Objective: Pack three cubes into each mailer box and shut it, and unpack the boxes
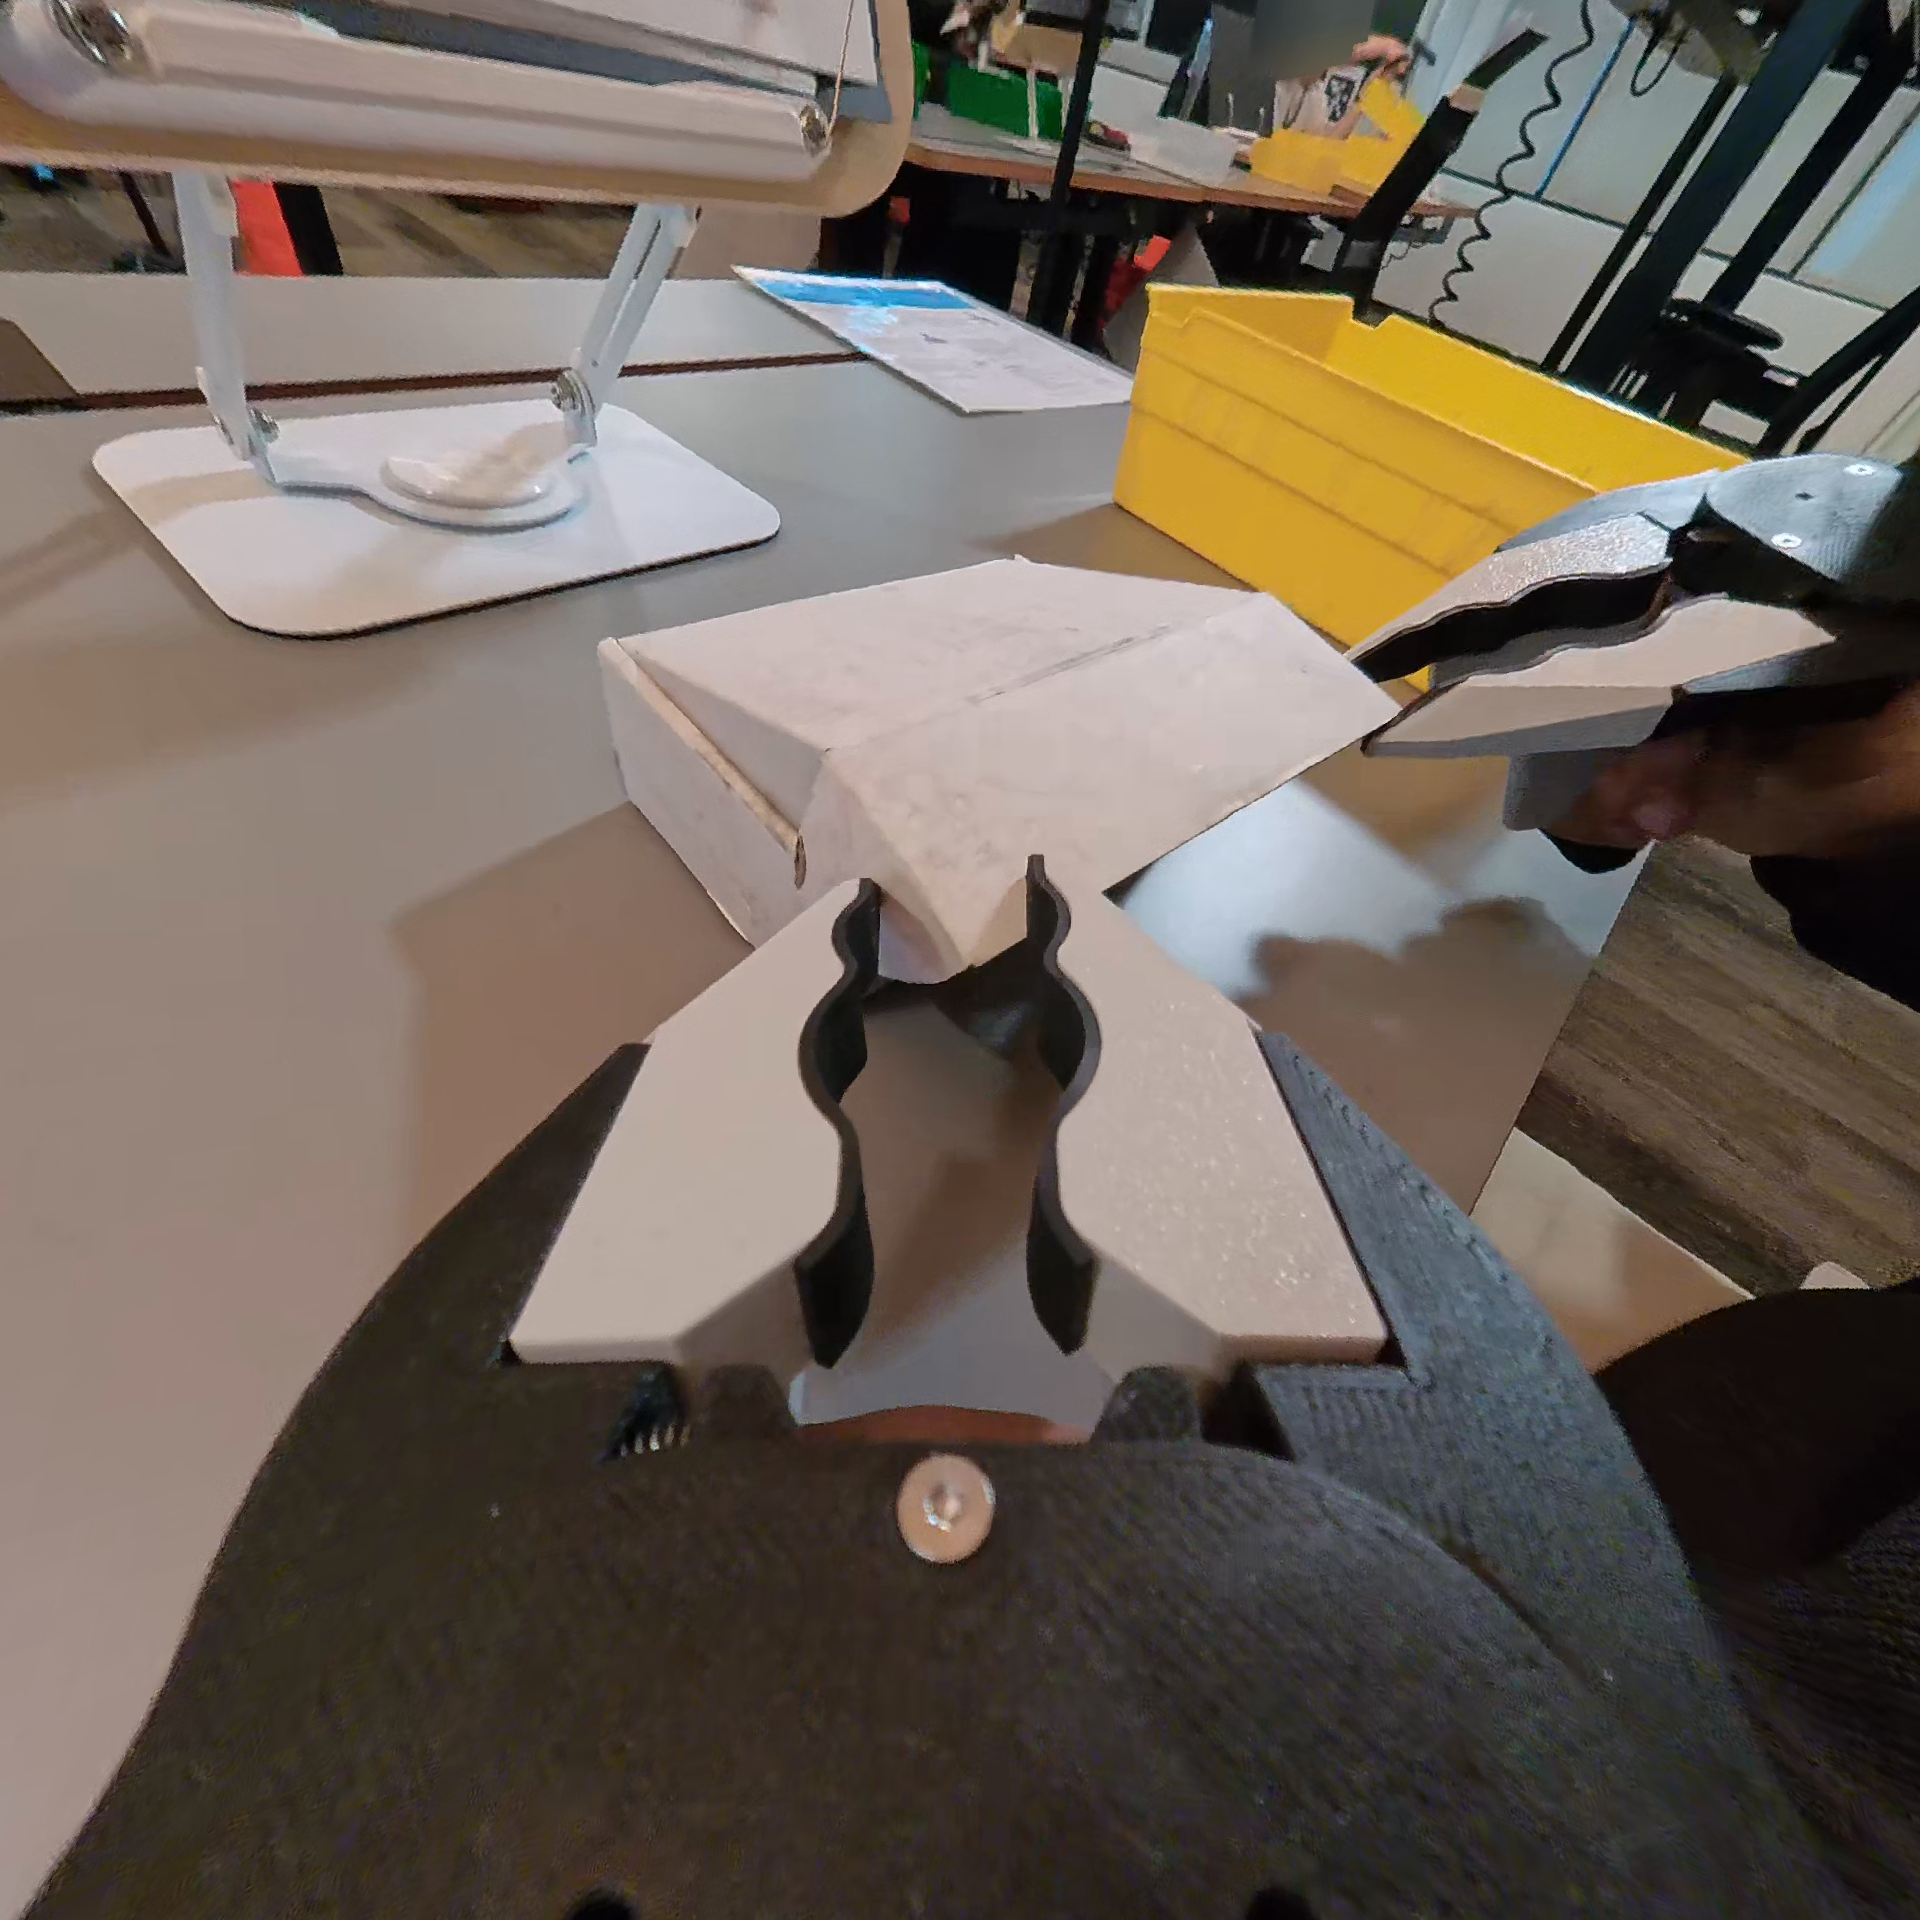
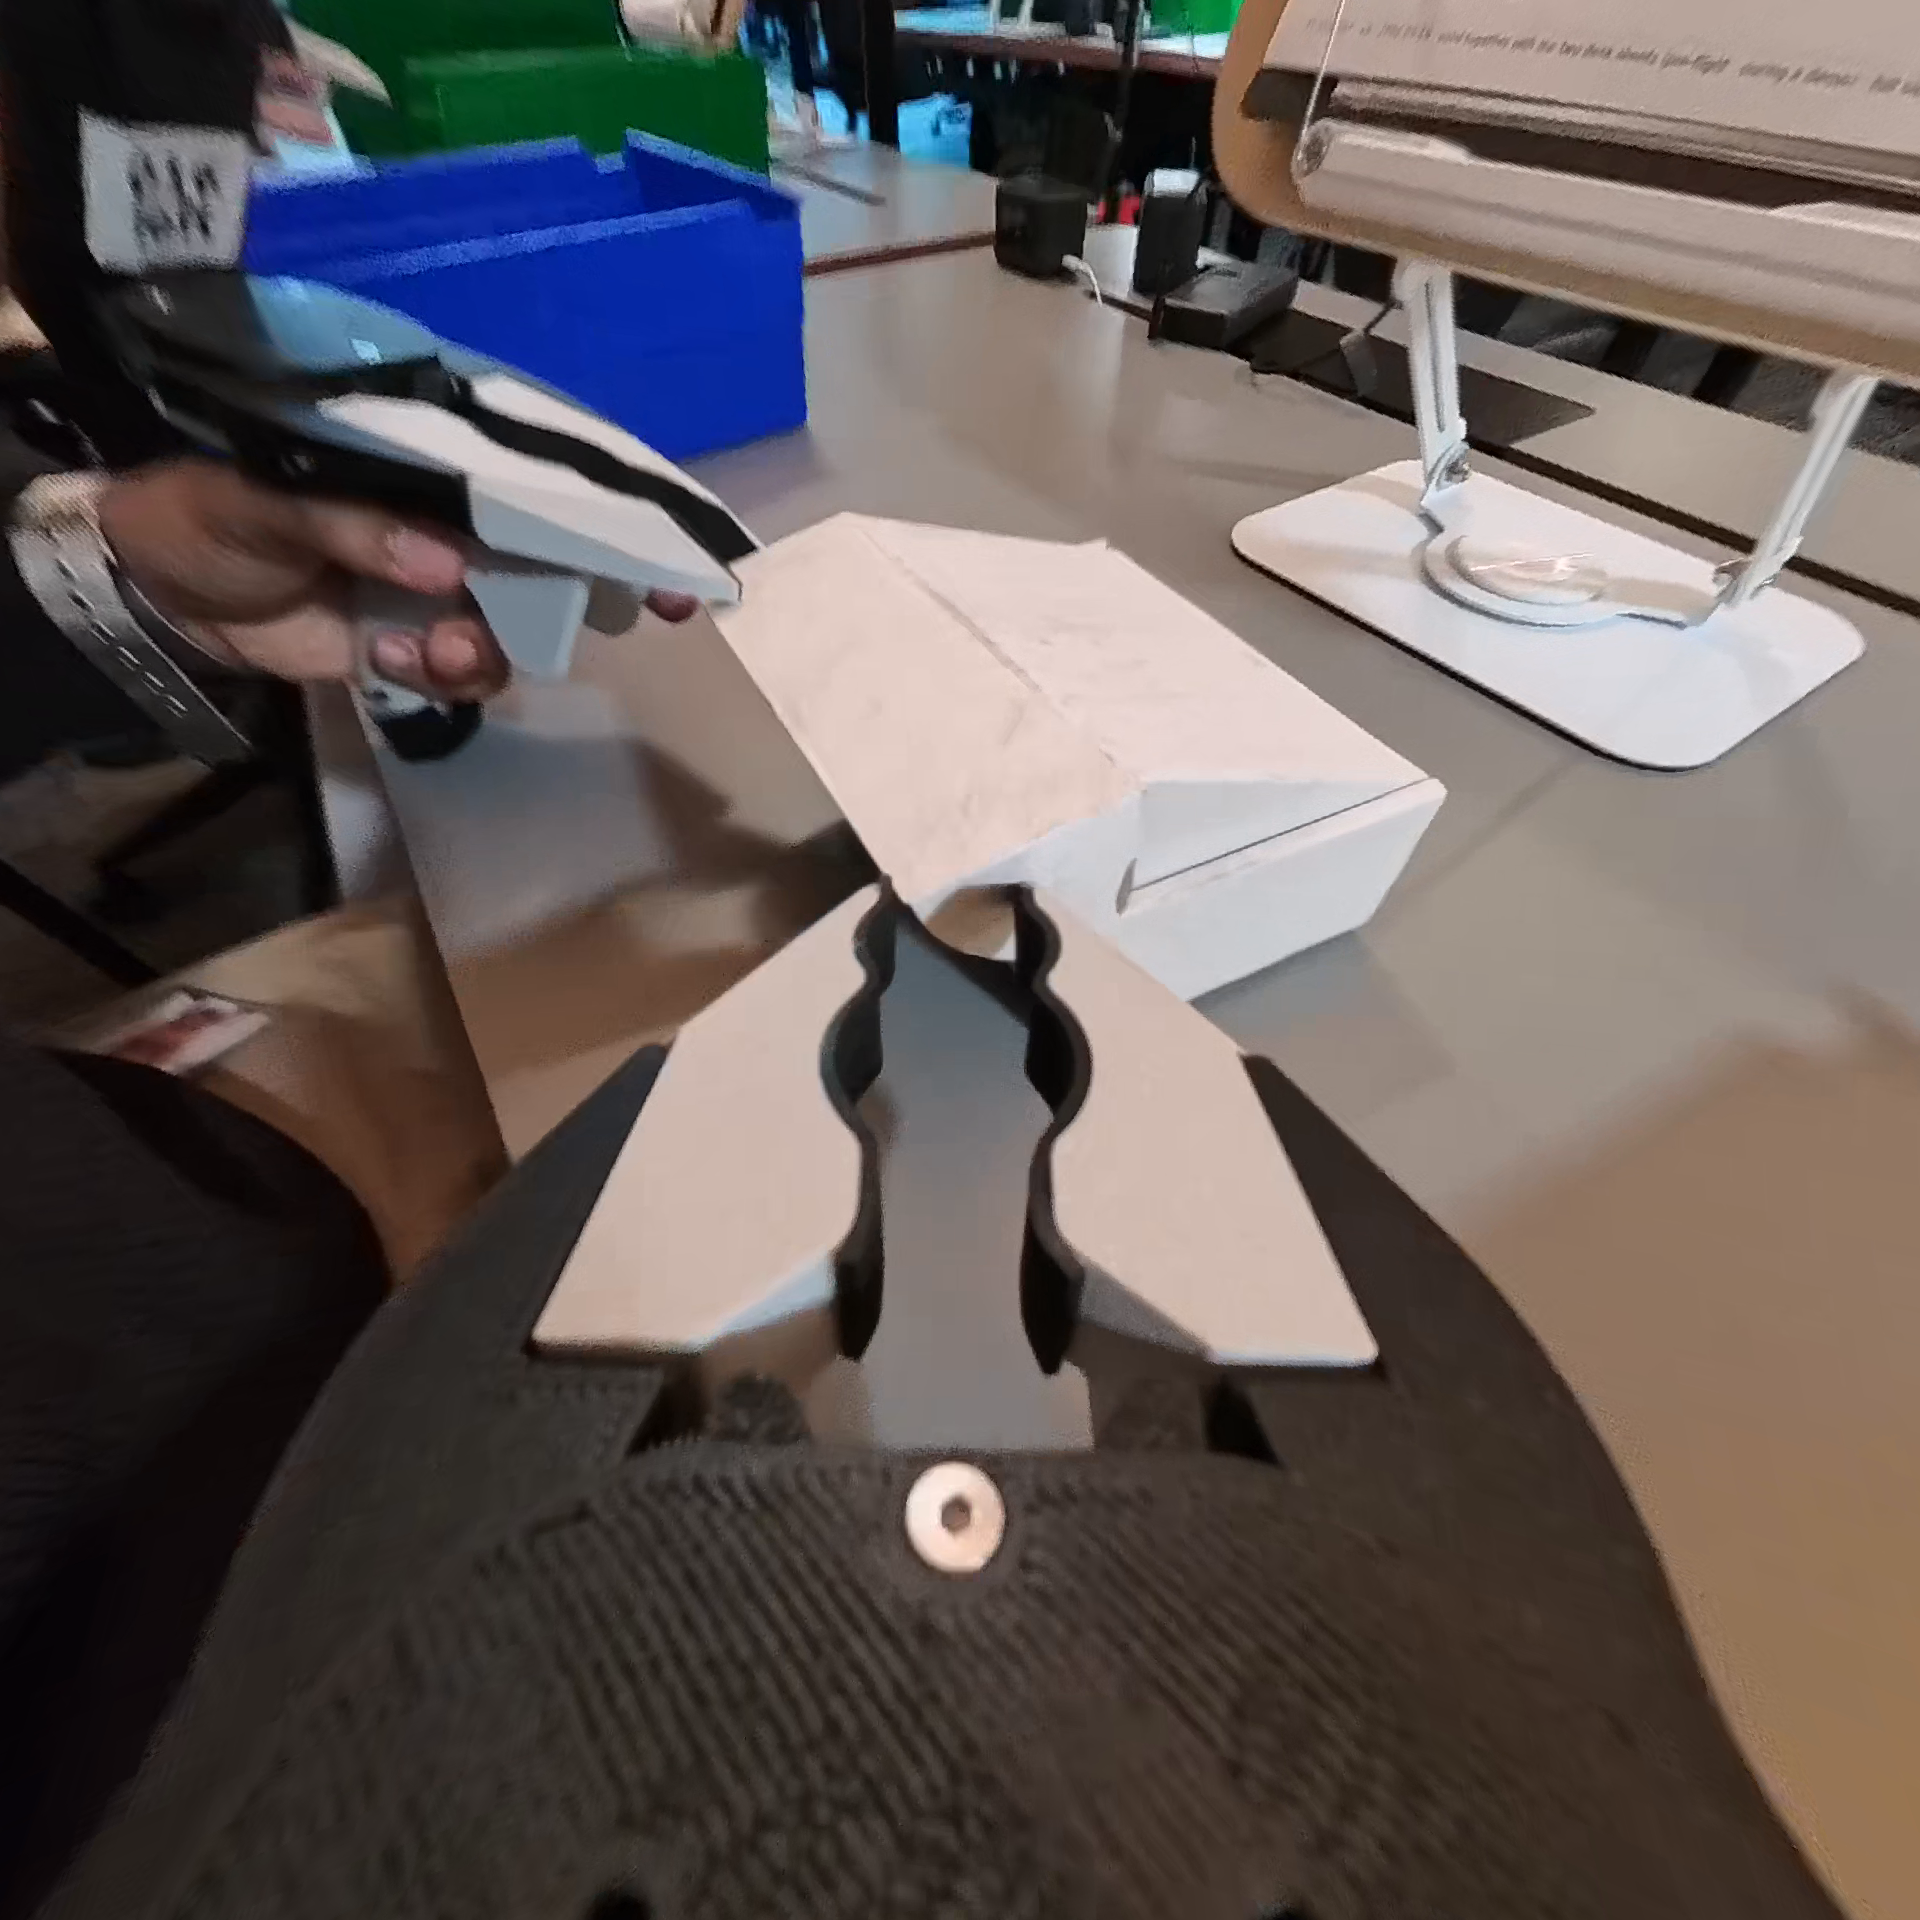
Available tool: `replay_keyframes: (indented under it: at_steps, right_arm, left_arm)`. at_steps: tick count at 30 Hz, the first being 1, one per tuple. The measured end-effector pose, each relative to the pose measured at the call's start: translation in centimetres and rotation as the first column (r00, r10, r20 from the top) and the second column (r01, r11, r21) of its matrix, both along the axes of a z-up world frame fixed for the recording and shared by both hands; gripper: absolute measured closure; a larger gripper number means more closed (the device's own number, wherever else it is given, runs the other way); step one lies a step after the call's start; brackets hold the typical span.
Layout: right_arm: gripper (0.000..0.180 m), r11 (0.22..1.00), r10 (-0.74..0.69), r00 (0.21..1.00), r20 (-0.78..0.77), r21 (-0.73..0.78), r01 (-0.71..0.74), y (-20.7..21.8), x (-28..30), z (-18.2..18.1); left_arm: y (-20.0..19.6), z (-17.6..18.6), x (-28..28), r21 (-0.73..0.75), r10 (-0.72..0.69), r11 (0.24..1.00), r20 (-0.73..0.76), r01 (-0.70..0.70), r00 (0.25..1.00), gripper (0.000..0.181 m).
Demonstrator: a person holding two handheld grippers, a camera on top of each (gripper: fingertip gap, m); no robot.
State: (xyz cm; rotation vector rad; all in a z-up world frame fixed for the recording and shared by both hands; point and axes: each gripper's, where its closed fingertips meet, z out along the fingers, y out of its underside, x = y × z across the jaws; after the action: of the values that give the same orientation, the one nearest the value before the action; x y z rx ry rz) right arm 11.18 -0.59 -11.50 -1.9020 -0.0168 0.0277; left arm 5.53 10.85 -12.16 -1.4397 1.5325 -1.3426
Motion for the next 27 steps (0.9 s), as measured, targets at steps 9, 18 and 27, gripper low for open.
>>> replay_keyframes:
  at_steps: [9, 18, 27]
  right_arm:
    - [0.163, 0.999, -0.012, 1.0, 0.022, -0.033, 0.012, -0.1, 0.2, -0.9]
    - [0.163, 0.999, -0.009, 1.0, 0.026, -0.034, 0.01, -0.1, 0.2, -0.9]
    - [0.171, 1.0, -0.018, 1.0, 0.003, -0.02, 0.018, -0.3, 0.5, -0.5]
  left_arm:
    - [-0.2, 0.1, 0.0, 0.059, -0.001, 0.998, 0.02, 0.0, 1.0, 0.155]
    - [-0.3, 0.1, 0.0, 0.054, -0.005, 0.999, 0.018, 0.004, 1.0, 0.155]
    - [-0.7, -0.1, -0.7, 0.245, -0.082, 0.967, 0.031, 0.072, 0.996, 0.148]
